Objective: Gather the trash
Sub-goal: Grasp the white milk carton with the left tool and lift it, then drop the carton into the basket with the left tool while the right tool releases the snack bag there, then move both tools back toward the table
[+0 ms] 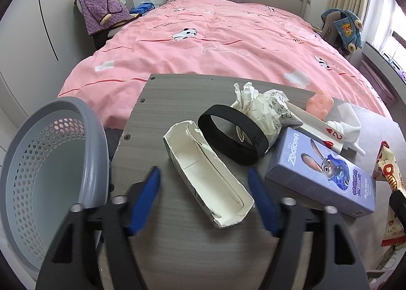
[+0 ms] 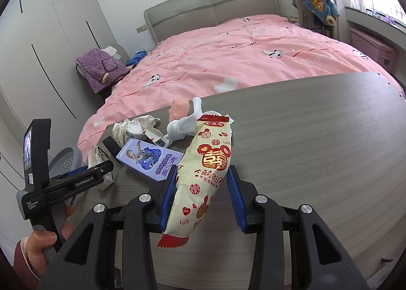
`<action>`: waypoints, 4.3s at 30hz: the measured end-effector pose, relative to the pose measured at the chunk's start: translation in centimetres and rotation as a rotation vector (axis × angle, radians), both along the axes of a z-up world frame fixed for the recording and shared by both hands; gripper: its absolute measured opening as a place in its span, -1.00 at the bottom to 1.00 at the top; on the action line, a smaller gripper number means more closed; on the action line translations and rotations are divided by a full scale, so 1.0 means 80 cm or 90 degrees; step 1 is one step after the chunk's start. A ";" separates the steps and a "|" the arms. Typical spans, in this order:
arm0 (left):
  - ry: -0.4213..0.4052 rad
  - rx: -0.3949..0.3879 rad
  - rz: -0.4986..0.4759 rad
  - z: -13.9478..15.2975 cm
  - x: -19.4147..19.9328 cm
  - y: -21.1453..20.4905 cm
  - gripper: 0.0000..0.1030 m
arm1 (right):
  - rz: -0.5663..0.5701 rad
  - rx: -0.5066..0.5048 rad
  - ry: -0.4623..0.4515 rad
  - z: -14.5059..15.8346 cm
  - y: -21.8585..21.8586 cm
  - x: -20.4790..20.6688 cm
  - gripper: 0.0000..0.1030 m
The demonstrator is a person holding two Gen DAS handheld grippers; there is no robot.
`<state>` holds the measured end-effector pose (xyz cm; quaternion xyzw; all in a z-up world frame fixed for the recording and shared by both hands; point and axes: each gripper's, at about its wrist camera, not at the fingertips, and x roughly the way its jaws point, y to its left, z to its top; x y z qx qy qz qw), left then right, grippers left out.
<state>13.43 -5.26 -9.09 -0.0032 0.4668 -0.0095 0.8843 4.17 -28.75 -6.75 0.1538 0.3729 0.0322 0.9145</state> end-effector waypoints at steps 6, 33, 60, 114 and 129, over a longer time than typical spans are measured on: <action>0.012 -0.015 -0.016 0.000 -0.006 0.006 -0.46 | -0.003 -0.004 0.001 0.001 0.001 -0.005 -0.25; -0.069 -0.005 0.007 0.054 -0.101 0.089 -0.46 | 0.089 -0.036 -0.030 0.035 0.103 -0.028 -0.25; -0.083 -0.014 0.147 0.051 -0.111 0.269 -0.46 | 0.341 -0.044 -0.019 0.036 0.334 0.028 -0.25; -0.108 0.012 0.145 0.070 -0.138 0.241 0.45 | 0.269 -0.015 -0.030 0.036 0.272 0.018 0.61; -0.103 -0.001 0.038 0.084 -0.119 0.144 0.45 | 0.176 -0.003 -0.050 0.044 0.170 0.001 0.64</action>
